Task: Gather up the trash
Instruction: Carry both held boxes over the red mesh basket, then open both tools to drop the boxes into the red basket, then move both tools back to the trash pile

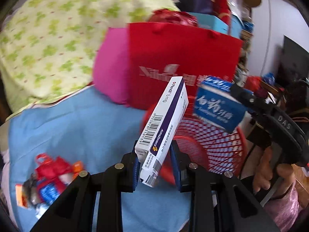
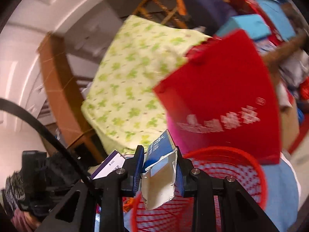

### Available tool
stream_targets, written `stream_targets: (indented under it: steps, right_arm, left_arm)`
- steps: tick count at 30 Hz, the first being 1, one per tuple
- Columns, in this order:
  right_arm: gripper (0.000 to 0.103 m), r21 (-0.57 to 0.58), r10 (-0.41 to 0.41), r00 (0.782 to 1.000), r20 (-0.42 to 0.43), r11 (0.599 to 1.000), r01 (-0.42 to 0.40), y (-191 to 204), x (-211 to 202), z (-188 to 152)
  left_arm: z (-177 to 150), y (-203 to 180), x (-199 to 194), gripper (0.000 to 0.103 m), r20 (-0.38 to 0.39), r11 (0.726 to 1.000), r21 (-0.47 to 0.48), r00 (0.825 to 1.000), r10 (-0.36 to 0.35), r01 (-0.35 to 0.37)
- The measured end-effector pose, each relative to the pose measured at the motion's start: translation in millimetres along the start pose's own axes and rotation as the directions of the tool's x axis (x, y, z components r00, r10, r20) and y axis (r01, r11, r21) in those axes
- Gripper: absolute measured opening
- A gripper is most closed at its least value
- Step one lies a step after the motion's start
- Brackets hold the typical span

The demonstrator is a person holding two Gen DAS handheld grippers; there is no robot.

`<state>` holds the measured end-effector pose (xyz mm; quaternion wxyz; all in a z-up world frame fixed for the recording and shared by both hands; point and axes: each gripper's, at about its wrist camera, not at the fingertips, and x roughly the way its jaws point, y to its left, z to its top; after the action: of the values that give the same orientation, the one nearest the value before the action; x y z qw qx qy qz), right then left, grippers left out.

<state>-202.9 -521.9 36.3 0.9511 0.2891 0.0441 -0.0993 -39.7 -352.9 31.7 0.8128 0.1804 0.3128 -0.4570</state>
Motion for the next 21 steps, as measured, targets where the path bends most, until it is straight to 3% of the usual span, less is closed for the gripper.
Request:
stream_targets:
  steps: [2,4,5,6,7,13,17,21]
  right_arm:
    - [0.034,0.017,-0.025,1.0,-0.011,1.0,0.026,-14.1,-2.1,-0.7]
    - [0.038,0.033,-0.053,0.998,-0.036,0.998,0.054,-25.1,2.3,-0.8]
    - [0.047,0.037,-0.068,0.997,-0.046,0.997,0.069,-29.4,1.0,-1.1]
    - [0.07,0.037,-0.075,0.996,-0.049,0.996,0.077,-35.2,0.9,-3.2]
    - [0.082,0.043,-0.086,0.995,-0.049,0.995,0.088,-35.5,-1.1,-5.3]
    - [0.082,0.004,-0.044,0.999,-0.007,0.999,0.044,-18.6,3.7,-1.8]
    - [0.082,-0.105,0.001,1.0,0.009,0.994,0.0,17.8,10.5,-9.1]
    - [0.082,-0.23,0.109,0.994,0.013,0.968,-0.103,65.9,18.1,-26.4]
  left_arm:
    - [3.6,-12.2,12.9,0.034,-0.023,1.0,-0.009,1.0,-0.019,0.019]
    - [7.0,-17.4,29.7,0.045,-0.059,0.998,-0.036,0.997,-0.044,0.042]
    - [6.9,-17.4,34.9,0.064,-0.073,0.998,-0.046,0.997,-0.036,0.033]
    - [6.0,-16.6,38.6,0.07,-0.076,0.998,-0.056,0.997,-0.02,0.016]
    - [4.4,-14.2,40.1,0.07,-0.076,0.998,-0.062,0.997,-0.014,0.01]
    - [-14.2,9.0,15.4,0.07,-0.049,0.996,-0.08,0.998,0.026,-0.03]
    - [-41.0,38.7,-16.3,0.07,-0.017,0.986,-0.105,0.992,0.126,-0.127]
    - [-80.5,89.7,-47.4,0.07,-0.048,0.951,-0.173,0.966,0.253,-0.258]
